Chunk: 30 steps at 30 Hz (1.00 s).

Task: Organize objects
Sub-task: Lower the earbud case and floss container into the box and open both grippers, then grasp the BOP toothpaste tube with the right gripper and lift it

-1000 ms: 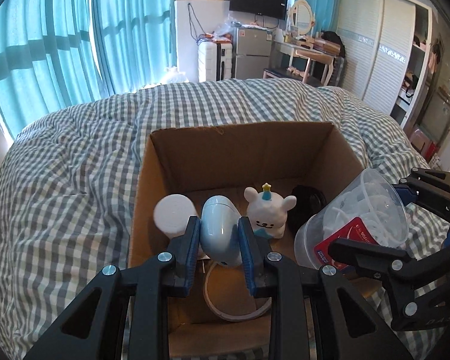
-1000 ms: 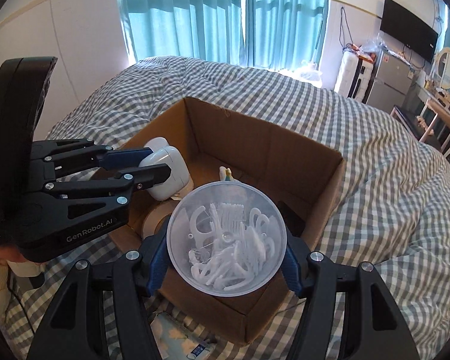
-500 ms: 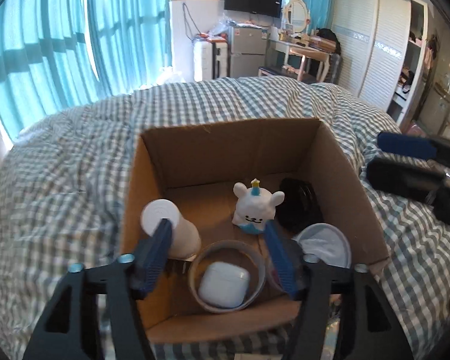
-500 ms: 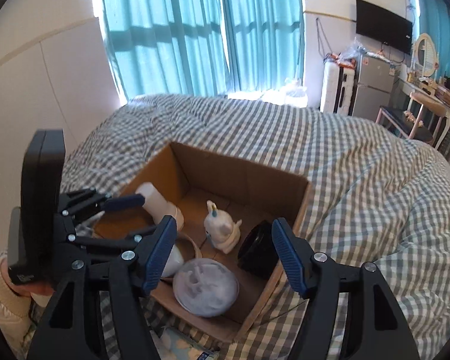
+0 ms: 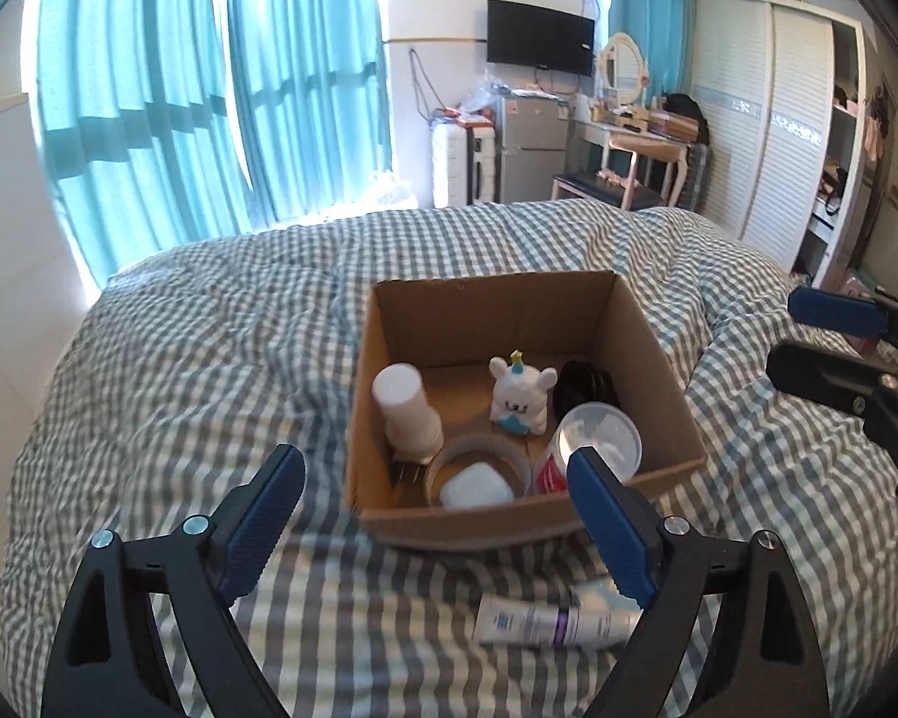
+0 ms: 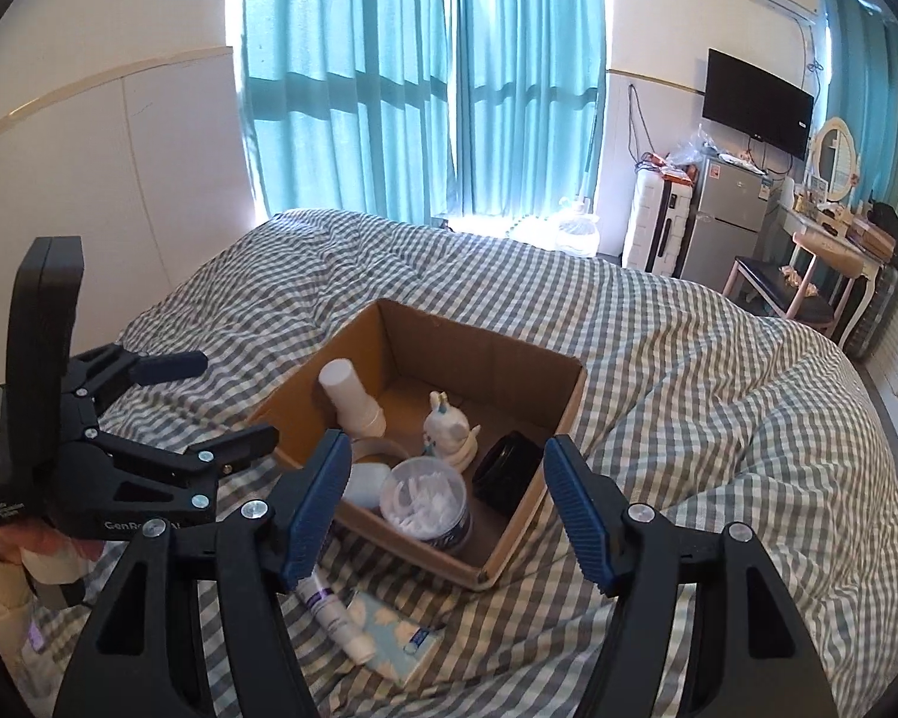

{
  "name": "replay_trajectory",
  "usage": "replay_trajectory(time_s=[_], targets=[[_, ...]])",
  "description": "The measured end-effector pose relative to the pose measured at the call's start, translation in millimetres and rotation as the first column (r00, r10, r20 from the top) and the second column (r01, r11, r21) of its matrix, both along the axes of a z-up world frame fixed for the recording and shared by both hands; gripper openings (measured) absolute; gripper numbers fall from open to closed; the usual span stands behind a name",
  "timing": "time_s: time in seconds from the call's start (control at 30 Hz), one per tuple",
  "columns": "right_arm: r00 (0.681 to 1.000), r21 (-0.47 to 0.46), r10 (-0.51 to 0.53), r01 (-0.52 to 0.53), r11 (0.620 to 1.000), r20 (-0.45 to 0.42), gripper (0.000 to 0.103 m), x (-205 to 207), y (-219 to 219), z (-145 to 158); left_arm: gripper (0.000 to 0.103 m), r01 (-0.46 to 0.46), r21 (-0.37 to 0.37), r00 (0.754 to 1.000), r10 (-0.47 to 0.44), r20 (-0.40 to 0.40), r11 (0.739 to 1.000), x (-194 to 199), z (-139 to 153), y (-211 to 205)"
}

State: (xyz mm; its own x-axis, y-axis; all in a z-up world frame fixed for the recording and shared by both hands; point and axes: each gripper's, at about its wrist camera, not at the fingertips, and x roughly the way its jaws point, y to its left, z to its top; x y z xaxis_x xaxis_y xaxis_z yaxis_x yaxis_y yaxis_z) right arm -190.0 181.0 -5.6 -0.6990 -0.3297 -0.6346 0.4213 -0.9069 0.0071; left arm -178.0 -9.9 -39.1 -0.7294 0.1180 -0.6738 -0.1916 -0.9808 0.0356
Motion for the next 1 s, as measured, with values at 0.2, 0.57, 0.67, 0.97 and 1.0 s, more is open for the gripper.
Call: replay_trajectory(time_s=[0.2, 0.57, 0.67, 0.97, 1.0], targets=[[0.999, 0.021, 0.041, -0.041, 0.999, 0.017, 0.067, 22.1, -11.9, -20.6, 0.096, -0.088, 0.002, 0.996, 0.088, 0.013, 0.996, 28.8, -11.4, -9.5], [0.983, 0.056, 0.095, -0.104, 0.993, 0.155, 0.067, 20.0, -36.6, -106.3, 0.096, -0.236, -0.049, 0.970, 0.238, 0.051, 0.971, 48.7, -57.7, -23.6], [0.972, 0.074, 0.118, -0.136, 0.988, 0.203, 0.067, 15.4, -46.2, -127.8, 0.096, -0.253, -0.063, 0.964, 0.257, 0.066, 0.965, 53.6, -71.3, -27.1], [0.935, 0.096, 0.165, -0.204, 0.974, 0.313, 0.061, 4.3, -71.9, -171.0, 0.096, -0.260, -0.026, 0.955, 0.261, 0.139, 0.965, 48.7, -91.9, -38.6], [0.932, 0.096, 0.166, -0.207, 0.974, 0.321, 0.061, 2.6, -74.2, -173.6, 0.096, -0.266, -0.014, 0.954, 0.265, 0.137, 0.964, 48.7, -91.8, -40.4]])
